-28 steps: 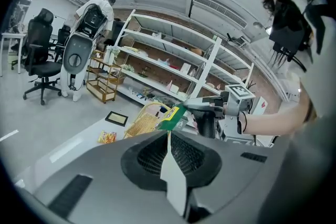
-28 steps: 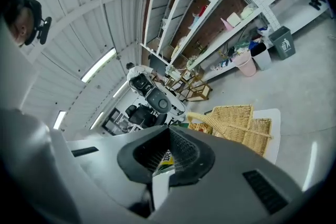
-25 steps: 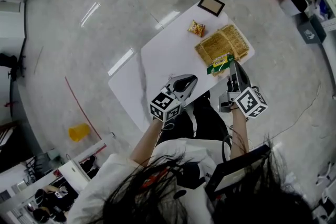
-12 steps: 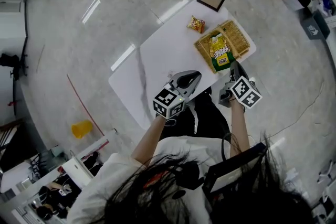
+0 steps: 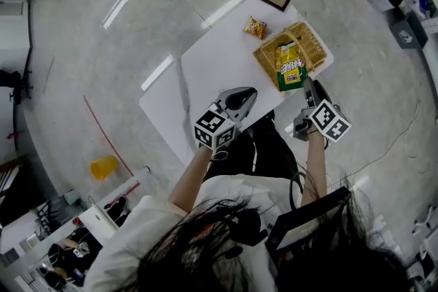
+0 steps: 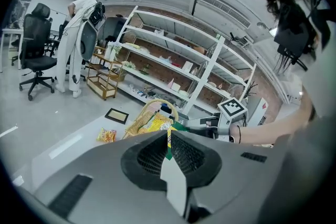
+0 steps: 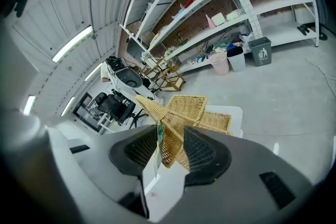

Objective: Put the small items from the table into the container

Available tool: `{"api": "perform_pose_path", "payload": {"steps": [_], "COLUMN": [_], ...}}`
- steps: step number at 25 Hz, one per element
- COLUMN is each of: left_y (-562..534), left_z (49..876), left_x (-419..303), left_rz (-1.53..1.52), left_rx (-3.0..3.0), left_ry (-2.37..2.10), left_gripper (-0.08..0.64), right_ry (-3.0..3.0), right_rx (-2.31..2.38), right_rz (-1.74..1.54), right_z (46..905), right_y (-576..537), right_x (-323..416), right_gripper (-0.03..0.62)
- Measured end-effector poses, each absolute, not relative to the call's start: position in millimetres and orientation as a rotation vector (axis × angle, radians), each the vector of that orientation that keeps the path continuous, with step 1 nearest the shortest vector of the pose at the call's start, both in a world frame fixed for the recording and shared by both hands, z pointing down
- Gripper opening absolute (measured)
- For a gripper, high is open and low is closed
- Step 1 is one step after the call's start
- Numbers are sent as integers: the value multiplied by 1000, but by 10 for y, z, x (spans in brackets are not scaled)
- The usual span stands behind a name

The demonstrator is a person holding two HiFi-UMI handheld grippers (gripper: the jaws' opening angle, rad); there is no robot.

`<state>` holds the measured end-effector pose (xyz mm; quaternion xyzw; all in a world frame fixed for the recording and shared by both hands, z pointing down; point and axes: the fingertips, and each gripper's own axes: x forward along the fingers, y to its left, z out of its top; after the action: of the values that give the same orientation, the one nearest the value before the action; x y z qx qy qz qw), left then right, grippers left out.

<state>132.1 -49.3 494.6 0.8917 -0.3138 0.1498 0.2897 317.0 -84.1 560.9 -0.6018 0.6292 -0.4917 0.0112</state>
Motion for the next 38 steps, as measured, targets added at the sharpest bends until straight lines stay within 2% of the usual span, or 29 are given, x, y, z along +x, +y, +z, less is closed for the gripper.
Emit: {"api": "perform_pose_path", "payload": {"steps": [8, 16, 28, 38], "left_y": [-350, -3, 371, 295], "left_z": [4863, 4934, 5343, 5939], "left_x": [923, 275, -739, -1113], "left_rz": [378, 358, 336, 306], "left_rx": [2383, 2337, 2252, 2182], "left_ry": [-872, -946, -1058, -1080], "left_gripper": [12, 12, 12, 17], "right_ry": [2088, 2307, 3131, 3486], "right_rx": [-1856, -1760, -1332, -1218], "right_rz": [-1387, -1332, -1396, -1374], "right_z": [5189, 5061, 6233, 7323], "right_y": [-694, -467, 81, 86], "right_x": [2913, 2125, 101, -455], "right_gripper": [147, 147, 147, 161]}}
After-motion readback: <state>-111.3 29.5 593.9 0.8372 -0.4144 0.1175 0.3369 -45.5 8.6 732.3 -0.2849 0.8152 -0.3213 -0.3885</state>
